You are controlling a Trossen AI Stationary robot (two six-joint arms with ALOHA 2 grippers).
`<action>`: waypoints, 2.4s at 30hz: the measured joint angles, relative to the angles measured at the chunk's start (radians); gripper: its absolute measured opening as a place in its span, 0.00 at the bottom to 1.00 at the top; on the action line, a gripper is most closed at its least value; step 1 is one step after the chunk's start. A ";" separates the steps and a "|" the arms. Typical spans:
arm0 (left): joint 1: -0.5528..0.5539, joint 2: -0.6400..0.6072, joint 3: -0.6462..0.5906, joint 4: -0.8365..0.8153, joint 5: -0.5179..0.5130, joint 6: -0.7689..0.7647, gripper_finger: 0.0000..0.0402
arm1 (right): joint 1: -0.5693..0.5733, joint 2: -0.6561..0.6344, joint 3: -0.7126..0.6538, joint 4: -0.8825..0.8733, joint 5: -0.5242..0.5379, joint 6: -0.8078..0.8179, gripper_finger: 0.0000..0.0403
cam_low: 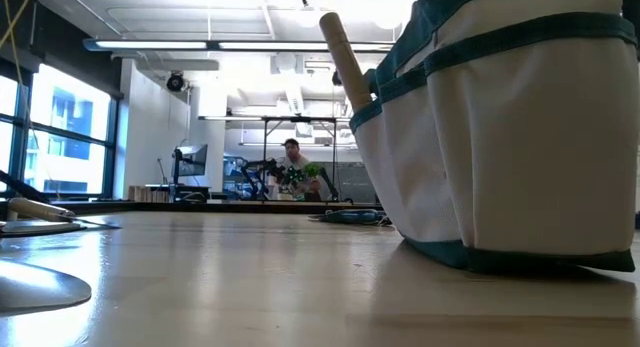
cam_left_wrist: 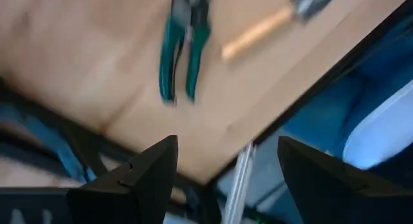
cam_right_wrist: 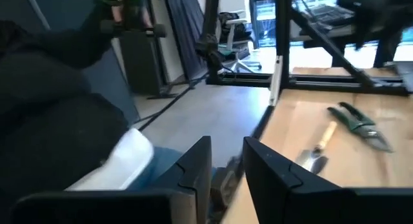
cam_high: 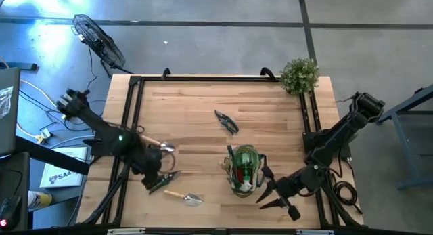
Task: Pick & Place Garden tools in Gardening bag
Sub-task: Put the bottom green shear scissors into the gardening bag
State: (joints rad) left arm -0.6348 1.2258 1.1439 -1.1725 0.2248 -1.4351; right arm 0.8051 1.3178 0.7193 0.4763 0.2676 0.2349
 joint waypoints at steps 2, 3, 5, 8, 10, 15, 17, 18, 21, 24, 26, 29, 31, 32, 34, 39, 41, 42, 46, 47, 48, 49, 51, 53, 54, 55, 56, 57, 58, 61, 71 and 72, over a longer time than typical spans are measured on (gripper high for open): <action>-0.040 0.031 0.000 0.008 0.031 -0.045 0.64 | -0.002 0.000 0.000 0.002 0.036 -0.021 0.25; -0.053 0.046 0.000 0.012 0.031 -0.058 0.64 | -0.005 0.000 0.000 0.001 0.053 -0.026 0.27; -0.067 0.072 0.000 0.025 0.003 -0.083 0.64 | -0.014 0.000 0.000 -0.016 0.066 -0.025 0.32; -0.075 0.107 0.000 0.021 -0.085 -0.152 0.64 | -0.023 0.000 0.000 -0.040 0.067 -0.020 0.39; -0.074 0.136 0.000 0.022 -0.128 -0.177 0.64 | -0.023 0.000 0.000 -0.054 0.070 -0.021 0.42; -0.073 0.229 0.000 0.021 -0.080 -0.202 0.64 | -0.027 0.000 0.000 -0.059 0.070 -0.022 0.45; -0.073 0.271 -0.001 0.019 -0.041 -0.203 0.64 | -0.029 0.000 0.000 -0.060 0.070 -0.023 0.45; -0.073 0.291 0.000 0.017 -0.022 -0.203 0.64 | -0.029 0.000 0.000 -0.060 0.070 -0.022 0.45; -0.073 0.346 0.000 -0.002 0.022 -0.204 0.64 | -0.029 0.000 0.000 -0.060 0.070 -0.023 0.44; -0.073 0.387 -0.001 -0.041 0.035 -0.204 0.64 | -0.029 0.000 0.000 -0.060 0.070 -0.022 0.44; -0.072 0.414 -0.001 -0.076 0.028 -0.204 0.64 | -0.029 0.000 0.000 -0.060 0.070 -0.022 0.44; -0.072 0.447 -0.001 -0.101 -0.010 -0.241 0.64 | -0.029 0.000 0.000 -0.060 0.070 -0.022 0.44; -0.072 0.465 -0.009 -0.097 -0.031 -0.247 0.64 | -0.029 0.000 0.000 -0.060 0.070 -0.022 0.44; -0.072 0.471 -0.017 -0.091 -0.028 -0.244 0.64 | -0.029 0.000 0.000 -0.059 0.070 -0.022 0.44; -0.071 0.479 -0.035 -0.078 -0.011 -0.244 0.64 | -0.029 0.000 0.000 -0.060 0.070 -0.017 0.44; -0.065 0.482 -0.099 0.055 0.057 -0.235 0.64 | -0.029 0.000 0.000 -0.061 0.070 0.008 0.44; -0.065 0.482 -0.112 0.104 0.054 -0.218 0.64 | -0.029 0.000 0.000 -0.061 0.070 0.008 0.44; -0.065 0.482 -0.119 0.122 0.054 -0.218 0.64 | -0.029 0.000 0.000 -0.061 0.069 0.008 0.44; -0.065 0.481 -0.146 0.189 0.076 -0.219 0.64 | -0.029 0.000 0.000 -0.061 0.069 0.008 0.44; -0.065 0.481 -0.156 0.194 0.075 -0.219 0.64 | -0.029 0.000 0.000 -0.062 0.069 0.008 0.44; -0.065 0.481 -0.169 0.197 0.070 -0.219 0.64 | -0.029 0.000 0.000 -0.062 0.069 0.008 0.44; -0.065 0.481 -0.183 0.205 0.072 -0.219 0.64 | -0.029 0.000 0.000 -0.063 0.069 0.008 0.44; -0.065 0.480 -0.208 0.242 0.079 -0.222 0.64 | -0.029 0.000 0.000 -0.069 0.069 0.008 0.44; -0.064 0.475 -0.233 0.271 0.089 -0.222 0.62 | -0.029 0.000 0.000 -0.074 0.069 0.008 0.44; -0.064 0.476 -0.243 0.280 0.088 -0.222 0.60 | -0.029 0.000 0.000 -0.076 0.069 0.008 0.44; -0.064 0.476 -0.251 0.291 0.087 -0.222 0.58 | -0.029 0.000 0.000 -0.078 0.069 0.008 0.44; -0.064 0.476 -0.256 0.302 0.087 -0.222 0.54 | -0.029 0.000 0.000 -0.079 0.069 0.008 0.44; -0.064 0.476 -0.259 0.311 0.086 -0.222 0.50 | -0.029 0.000 0.000 -0.079 0.069 0.008 0.44; -0.064 0.476 -0.259 0.316 0.083 -0.220 0.45 | -0.029 0.000 0.000 -0.079 0.069 0.008 0.44; -0.065 0.478 -0.259 0.327 0.067 -0.218 0.25 | -0.028 0.000 0.000 -0.079 0.069 0.008 0.44; -0.067 0.482 -0.233 0.268 -0.002 -0.105 0.13 | -0.028 0.000 0.000 -0.081 0.066 0.008 0.44; -0.067 0.484 -0.221 0.230 -0.019 -0.075 0.13 | -0.029 0.000 0.000 -0.081 0.066 0.006 0.44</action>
State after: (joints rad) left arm -0.7021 1.7098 0.9227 -0.9430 0.2062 -1.5099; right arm 0.7765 1.3174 0.7193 0.3950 0.3334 0.2413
